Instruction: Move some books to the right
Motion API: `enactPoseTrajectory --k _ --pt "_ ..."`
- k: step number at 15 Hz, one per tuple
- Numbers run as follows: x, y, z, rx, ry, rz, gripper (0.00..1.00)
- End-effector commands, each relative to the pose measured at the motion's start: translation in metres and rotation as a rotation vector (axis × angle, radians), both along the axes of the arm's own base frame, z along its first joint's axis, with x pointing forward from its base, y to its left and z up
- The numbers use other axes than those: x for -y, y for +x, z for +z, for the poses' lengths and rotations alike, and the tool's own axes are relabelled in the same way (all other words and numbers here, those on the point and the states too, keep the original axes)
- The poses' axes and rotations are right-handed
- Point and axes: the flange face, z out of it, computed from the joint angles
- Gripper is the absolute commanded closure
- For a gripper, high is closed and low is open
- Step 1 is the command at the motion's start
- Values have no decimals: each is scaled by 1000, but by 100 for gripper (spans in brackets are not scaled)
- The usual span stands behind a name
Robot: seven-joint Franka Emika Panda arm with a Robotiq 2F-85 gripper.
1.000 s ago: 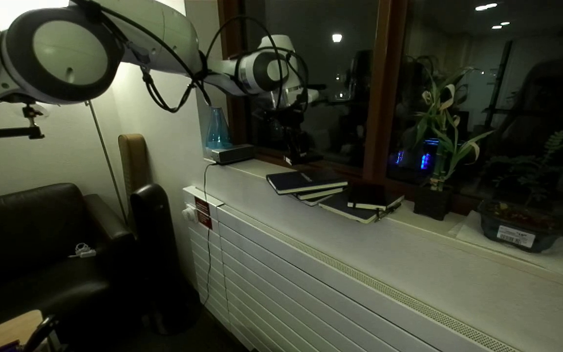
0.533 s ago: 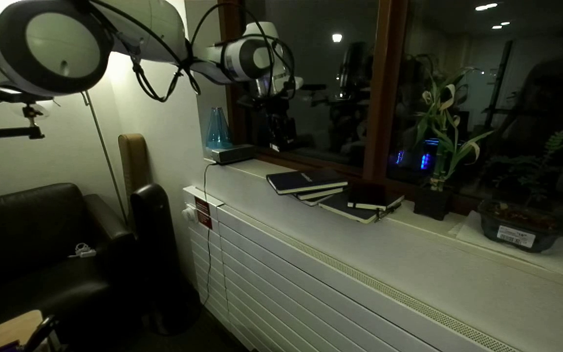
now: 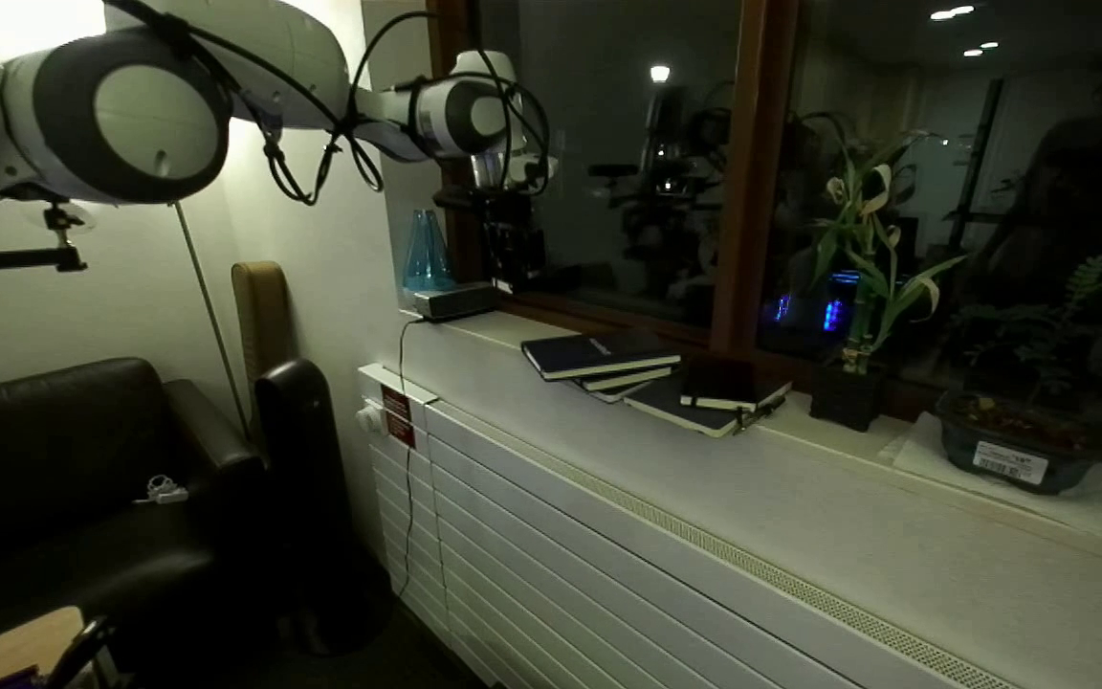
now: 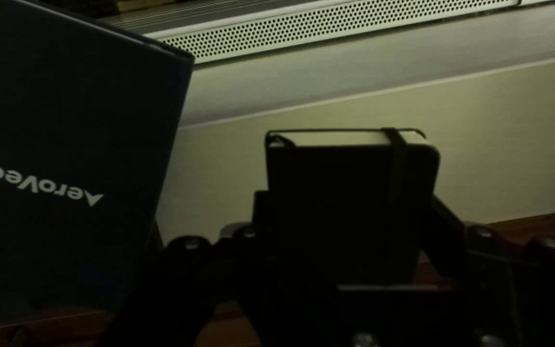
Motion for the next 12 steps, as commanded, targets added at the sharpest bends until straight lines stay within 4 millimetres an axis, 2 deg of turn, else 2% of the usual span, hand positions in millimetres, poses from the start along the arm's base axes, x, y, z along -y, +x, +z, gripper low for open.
enactPoseTrajectory --k 1,8,12 --pt "-21 8 -7 3 -25 65 52" --pt "-65 17 -53 -11 -34 121 52" --pt "-83 19 -78 -22 -40 151 52"
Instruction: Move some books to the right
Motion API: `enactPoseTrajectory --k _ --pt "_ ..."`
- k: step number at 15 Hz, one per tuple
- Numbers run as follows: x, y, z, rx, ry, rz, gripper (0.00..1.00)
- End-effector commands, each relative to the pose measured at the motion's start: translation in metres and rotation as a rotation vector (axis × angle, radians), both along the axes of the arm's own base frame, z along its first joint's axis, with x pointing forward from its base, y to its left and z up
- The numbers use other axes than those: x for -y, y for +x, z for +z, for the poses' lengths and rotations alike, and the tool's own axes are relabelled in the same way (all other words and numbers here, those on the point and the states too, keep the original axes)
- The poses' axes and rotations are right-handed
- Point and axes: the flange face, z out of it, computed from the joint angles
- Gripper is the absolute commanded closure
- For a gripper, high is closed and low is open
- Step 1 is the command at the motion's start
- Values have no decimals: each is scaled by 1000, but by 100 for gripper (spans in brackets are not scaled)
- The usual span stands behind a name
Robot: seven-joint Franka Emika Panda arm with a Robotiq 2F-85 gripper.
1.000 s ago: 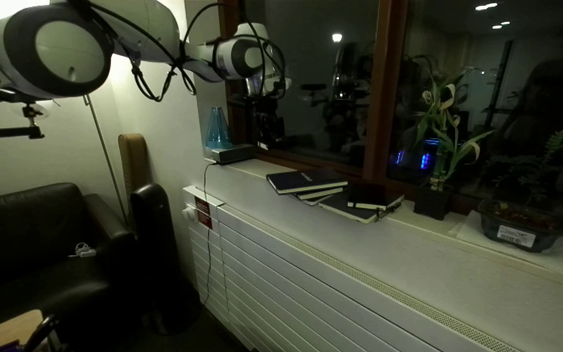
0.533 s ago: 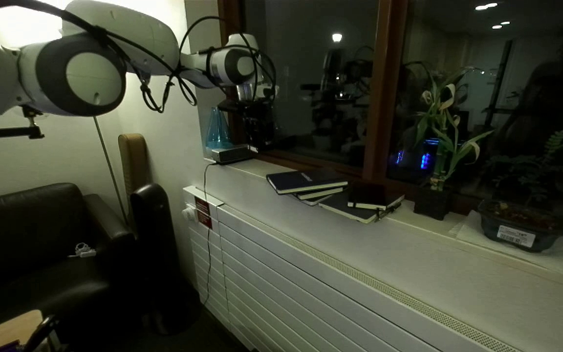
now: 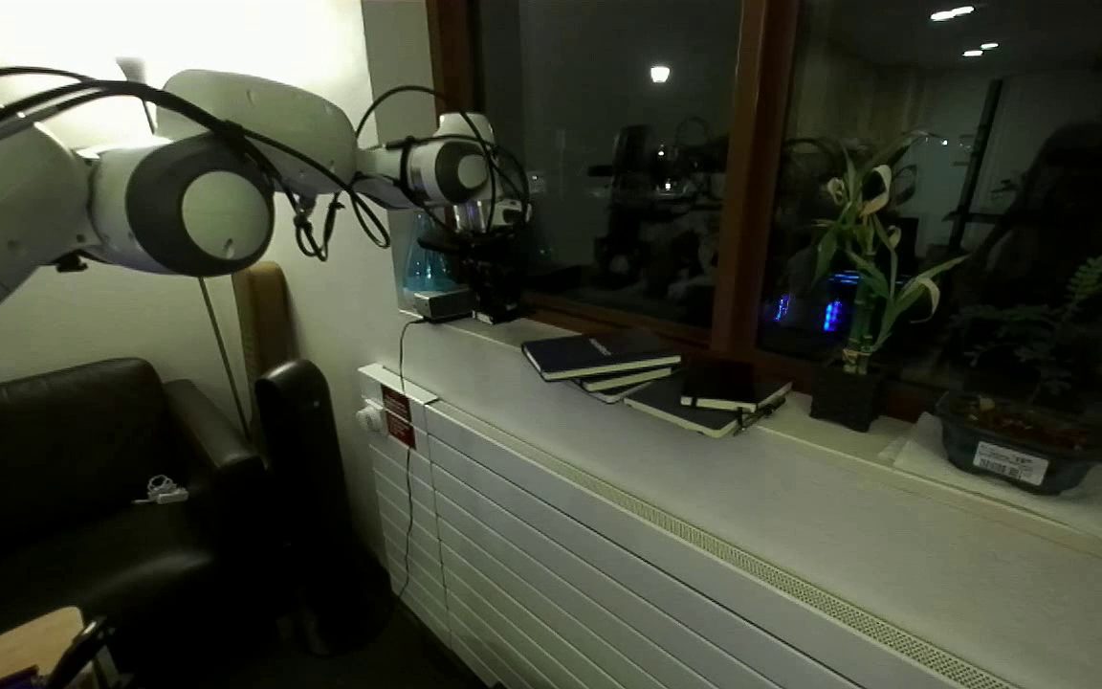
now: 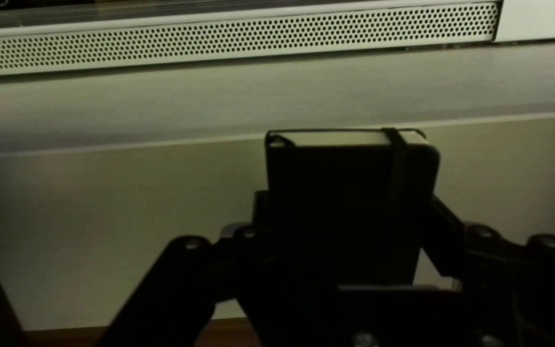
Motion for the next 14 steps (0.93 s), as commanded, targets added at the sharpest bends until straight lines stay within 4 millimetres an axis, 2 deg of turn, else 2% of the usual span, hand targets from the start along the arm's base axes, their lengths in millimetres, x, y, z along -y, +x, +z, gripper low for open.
enactPoseTrajectory --k 1,6,7,10,14 --pt "-8 4 -11 1 -21 61 52" --pt "-5 10 -21 9 -46 102 52" --pt "-4 10 -22 10 -50 108 7" --pt "-4 11 -19 15 -51 128 0" --pt "3 10 -6 8 -40 106 0"
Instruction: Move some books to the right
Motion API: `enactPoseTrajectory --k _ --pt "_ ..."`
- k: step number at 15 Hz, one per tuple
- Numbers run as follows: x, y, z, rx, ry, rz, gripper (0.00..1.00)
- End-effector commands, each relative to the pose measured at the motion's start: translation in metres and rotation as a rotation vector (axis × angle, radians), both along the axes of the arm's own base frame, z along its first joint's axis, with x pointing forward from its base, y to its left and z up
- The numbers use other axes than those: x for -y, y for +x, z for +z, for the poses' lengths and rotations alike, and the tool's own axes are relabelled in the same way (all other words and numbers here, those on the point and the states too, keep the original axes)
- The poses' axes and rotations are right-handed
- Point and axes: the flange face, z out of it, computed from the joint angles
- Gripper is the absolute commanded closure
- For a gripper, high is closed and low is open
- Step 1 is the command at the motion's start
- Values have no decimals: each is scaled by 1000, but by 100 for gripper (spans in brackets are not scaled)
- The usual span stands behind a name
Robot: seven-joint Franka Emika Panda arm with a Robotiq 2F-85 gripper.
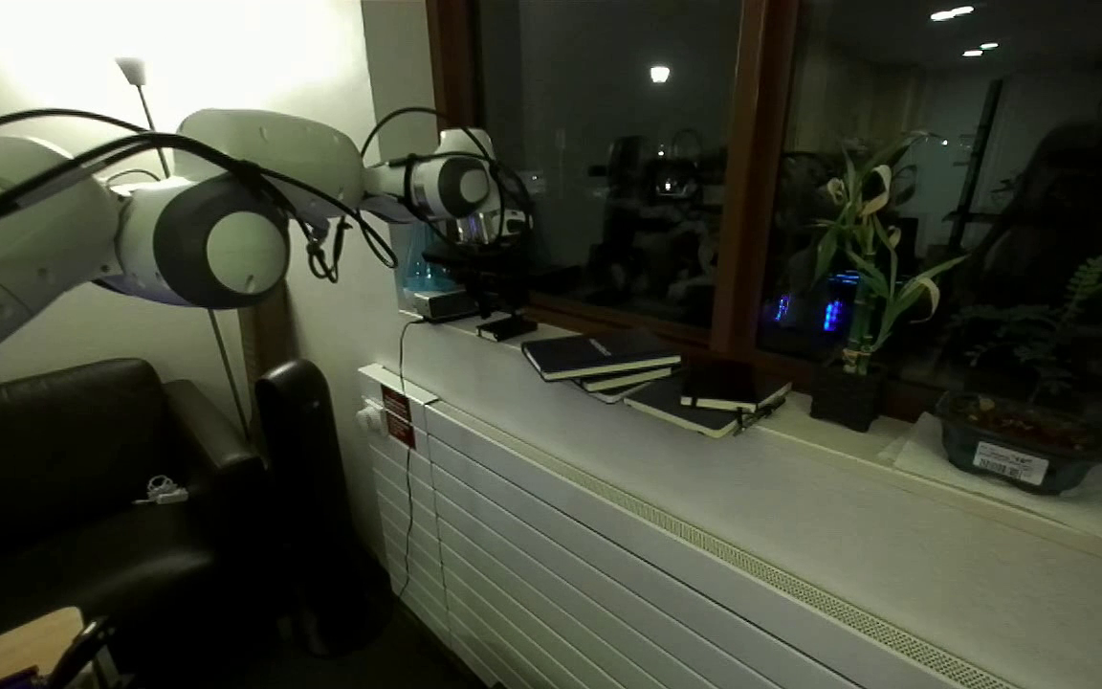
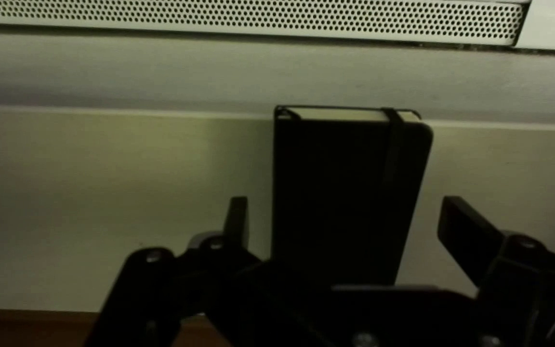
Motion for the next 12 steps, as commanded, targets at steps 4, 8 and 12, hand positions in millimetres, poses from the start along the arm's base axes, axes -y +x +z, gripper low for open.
enactPoseTrajectory --k 4,8,12 --pt "39 0 35 -26 -3 -54 0" --pt "76 1 64 -11 -19 -116 0" --pt "108 1 94 23 -35 -158 0"
